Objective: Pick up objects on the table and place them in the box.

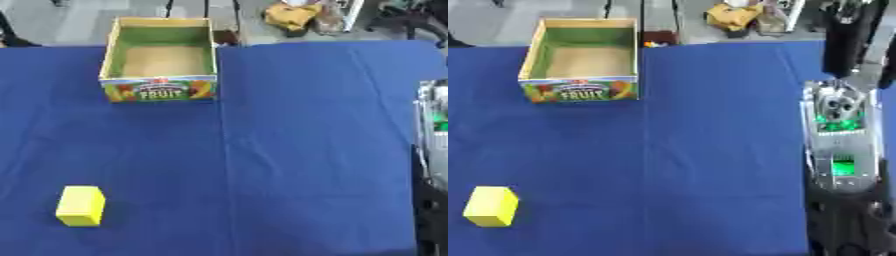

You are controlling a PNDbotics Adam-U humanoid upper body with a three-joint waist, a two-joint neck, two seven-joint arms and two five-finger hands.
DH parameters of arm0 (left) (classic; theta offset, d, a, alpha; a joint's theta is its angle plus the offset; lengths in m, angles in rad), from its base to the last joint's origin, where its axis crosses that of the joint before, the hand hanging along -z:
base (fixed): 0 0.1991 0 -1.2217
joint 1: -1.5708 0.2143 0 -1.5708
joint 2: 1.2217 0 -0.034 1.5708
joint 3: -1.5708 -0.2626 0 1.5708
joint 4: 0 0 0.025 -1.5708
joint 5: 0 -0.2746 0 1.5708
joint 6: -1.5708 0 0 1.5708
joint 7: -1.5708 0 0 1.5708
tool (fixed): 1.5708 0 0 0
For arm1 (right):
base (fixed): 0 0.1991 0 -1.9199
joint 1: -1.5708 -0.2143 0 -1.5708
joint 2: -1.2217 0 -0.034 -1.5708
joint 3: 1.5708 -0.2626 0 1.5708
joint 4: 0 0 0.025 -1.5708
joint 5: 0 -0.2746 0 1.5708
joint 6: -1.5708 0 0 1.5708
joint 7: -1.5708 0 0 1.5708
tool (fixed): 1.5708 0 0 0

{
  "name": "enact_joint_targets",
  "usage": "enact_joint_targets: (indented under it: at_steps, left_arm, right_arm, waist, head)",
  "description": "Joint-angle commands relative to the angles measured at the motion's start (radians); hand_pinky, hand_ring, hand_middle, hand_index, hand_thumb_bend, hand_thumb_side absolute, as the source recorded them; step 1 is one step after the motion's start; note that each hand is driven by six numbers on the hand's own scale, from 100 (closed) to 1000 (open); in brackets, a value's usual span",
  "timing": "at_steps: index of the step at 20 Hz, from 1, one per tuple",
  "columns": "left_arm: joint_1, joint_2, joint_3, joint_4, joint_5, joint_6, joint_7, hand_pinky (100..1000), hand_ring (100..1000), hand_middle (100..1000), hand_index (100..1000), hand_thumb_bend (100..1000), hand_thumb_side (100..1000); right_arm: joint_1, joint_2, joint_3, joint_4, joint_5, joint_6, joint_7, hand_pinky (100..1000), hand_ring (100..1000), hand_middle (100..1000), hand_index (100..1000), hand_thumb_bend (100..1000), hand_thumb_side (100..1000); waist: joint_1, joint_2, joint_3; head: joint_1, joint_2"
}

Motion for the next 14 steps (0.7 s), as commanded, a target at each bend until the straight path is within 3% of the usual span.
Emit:
enact_joint_targets:
  at_steps: [1, 9, 14]
  left_arm:
    - [-0.005, 0.023, 0.009, -0.014, -0.006, 0.002, 0.004, 746, 819, 802, 959, 347, 1000]
    - [0.024, 0.114, 0.012, -0.014, -0.055, 0.050, 0.009, 755, 808, 803, 962, 397, 1000]
    - [0.095, 0.297, -0.006, -0.014, -0.166, 0.150, 0.002, 766, 819, 814, 973, 455, 1000]
  right_arm:
    - [-0.010, -0.018, -0.005, -0.015, 0.010, 0.002, -0.003, 752, 857, 708, 866, 100, 1000]
    - [-0.008, -0.025, -0.003, -0.015, 0.013, 0.003, -0.001, 754, 857, 710, 866, 100, 1000]
    - [-0.012, -0.057, 0.000, -0.015, 0.015, 0.008, 0.005, 758, 857, 713, 866, 100, 1000]
  waist:
    - [0.004, -0.018, 0.002]
    - [0.010, -0.028, 0.008]
    - [0.015, -0.035, 0.012]
  head:
    - [0.011, 0.008]
    - [0.031, 0.019]
    - [0.036, 0.017]
